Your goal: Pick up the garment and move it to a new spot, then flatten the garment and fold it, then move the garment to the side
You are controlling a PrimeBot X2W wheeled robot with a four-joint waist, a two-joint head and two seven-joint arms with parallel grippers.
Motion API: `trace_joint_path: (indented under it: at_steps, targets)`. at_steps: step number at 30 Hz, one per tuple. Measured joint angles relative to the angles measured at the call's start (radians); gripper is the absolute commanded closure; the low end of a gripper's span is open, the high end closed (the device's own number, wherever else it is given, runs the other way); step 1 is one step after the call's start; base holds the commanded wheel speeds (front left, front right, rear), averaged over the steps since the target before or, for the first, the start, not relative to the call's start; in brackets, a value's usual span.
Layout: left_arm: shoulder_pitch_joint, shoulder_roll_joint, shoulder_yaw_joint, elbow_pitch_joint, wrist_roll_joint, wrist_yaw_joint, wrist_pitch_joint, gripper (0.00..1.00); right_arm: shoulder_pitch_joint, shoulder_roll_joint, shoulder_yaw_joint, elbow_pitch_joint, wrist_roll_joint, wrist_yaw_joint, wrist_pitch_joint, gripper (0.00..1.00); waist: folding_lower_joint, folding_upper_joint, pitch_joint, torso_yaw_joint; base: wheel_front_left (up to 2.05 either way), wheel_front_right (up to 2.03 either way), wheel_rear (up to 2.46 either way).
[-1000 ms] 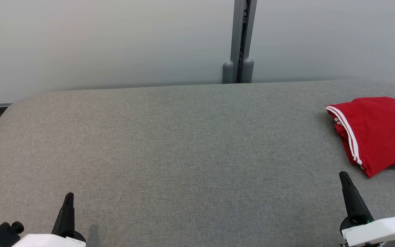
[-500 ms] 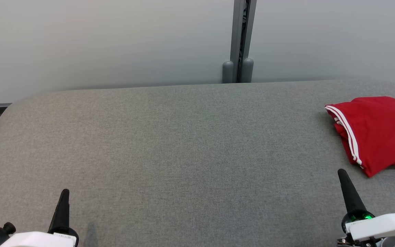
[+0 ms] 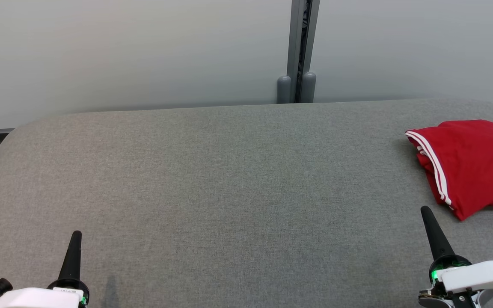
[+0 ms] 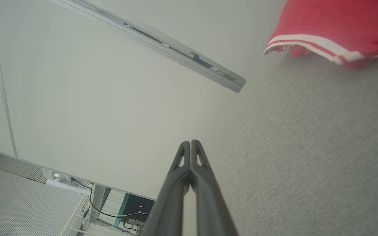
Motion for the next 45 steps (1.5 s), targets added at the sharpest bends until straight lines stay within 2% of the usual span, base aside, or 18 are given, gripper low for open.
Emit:
trace_joint_path:
  at_steps: [45]
  targets:
    - [-0.038,-0.064,0.125,-0.003,-0.313,-0.08,0.103,1.0,-0.064,0.004,0.007,0.067,0.369,0.0,0.038,1.0,0.0,0.0,0.004,-0.004,0.0,0.0,0.0]
